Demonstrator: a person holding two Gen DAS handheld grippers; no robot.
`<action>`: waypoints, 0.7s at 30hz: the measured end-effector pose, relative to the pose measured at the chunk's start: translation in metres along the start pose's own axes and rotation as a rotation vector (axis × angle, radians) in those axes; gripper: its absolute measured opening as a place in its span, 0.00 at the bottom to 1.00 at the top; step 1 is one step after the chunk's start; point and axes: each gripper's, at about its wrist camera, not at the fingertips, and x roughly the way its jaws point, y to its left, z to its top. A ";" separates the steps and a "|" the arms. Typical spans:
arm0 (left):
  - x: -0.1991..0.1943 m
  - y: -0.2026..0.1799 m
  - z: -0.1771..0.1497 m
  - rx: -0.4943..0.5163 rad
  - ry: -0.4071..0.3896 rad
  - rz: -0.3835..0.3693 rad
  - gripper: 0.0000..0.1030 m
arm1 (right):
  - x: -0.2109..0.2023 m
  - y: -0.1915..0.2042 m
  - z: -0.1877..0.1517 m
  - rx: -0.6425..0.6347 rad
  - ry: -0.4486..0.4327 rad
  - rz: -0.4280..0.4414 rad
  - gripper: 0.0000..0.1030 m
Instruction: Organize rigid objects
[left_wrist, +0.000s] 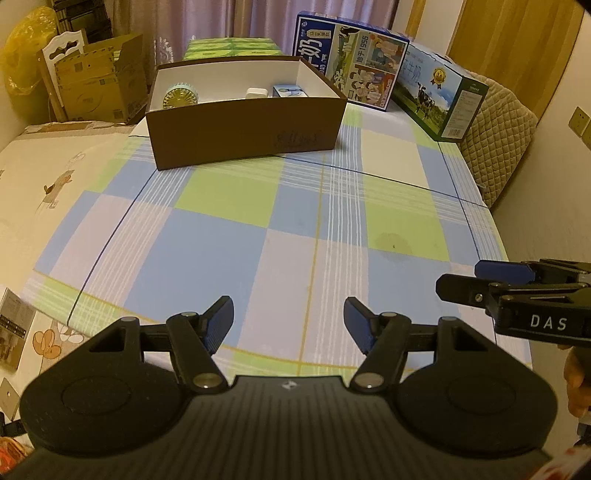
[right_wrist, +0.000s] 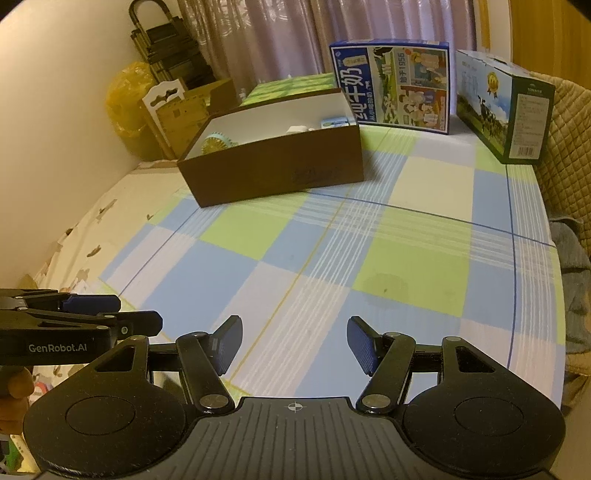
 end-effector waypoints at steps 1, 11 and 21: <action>-0.002 -0.001 -0.002 -0.002 -0.002 0.001 0.61 | -0.001 0.002 -0.002 -0.002 0.001 0.001 0.58; -0.015 -0.007 -0.013 -0.005 -0.019 0.003 0.61 | -0.011 0.008 -0.012 -0.021 -0.006 0.014 0.58; -0.018 -0.012 -0.018 0.002 -0.025 0.005 0.61 | -0.016 0.009 -0.015 -0.019 -0.009 0.019 0.58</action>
